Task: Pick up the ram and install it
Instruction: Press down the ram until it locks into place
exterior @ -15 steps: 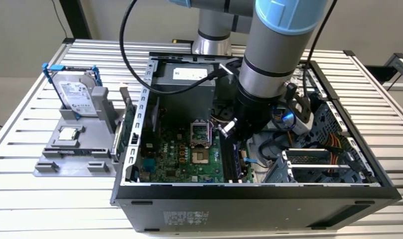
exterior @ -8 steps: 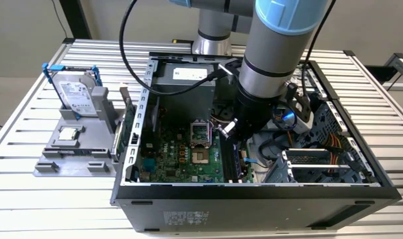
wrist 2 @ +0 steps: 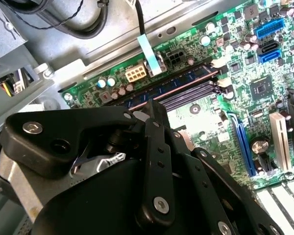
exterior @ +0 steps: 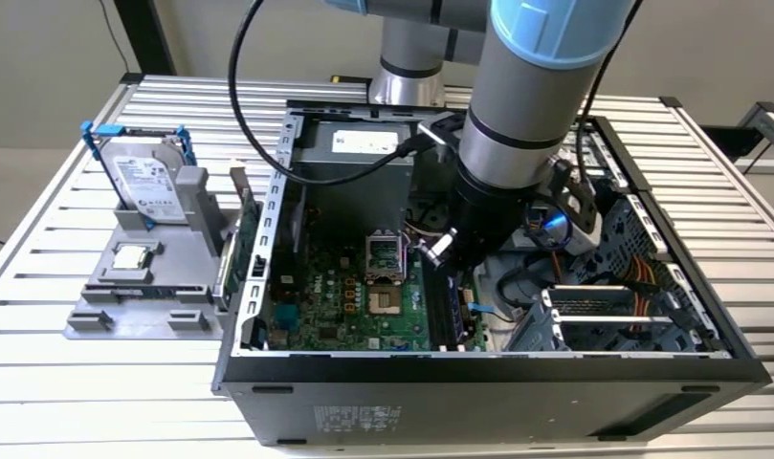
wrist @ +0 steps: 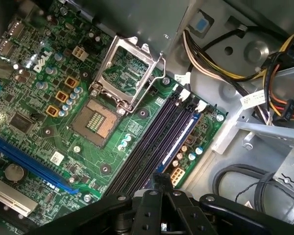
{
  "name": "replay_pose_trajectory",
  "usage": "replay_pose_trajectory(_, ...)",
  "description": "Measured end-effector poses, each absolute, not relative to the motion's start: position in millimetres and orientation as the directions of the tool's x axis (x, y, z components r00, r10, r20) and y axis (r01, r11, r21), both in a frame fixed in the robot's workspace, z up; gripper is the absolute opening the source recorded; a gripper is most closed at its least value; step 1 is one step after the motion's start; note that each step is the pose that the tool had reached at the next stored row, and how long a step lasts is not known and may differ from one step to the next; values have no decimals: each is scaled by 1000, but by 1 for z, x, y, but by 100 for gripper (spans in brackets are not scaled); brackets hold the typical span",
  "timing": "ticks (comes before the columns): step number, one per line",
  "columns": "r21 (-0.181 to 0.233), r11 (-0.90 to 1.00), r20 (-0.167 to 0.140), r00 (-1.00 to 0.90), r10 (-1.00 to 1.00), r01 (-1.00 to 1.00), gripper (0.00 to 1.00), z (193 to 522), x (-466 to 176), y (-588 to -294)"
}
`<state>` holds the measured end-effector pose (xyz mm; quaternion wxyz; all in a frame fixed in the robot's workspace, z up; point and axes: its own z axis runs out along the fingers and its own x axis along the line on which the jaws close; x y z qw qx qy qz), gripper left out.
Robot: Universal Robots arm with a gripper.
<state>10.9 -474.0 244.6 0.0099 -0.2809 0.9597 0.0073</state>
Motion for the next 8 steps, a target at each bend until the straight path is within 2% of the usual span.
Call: replay_pose_trajectory(8, 16, 810, -28, -810, -585, -586, 0, 245, 11, -474)
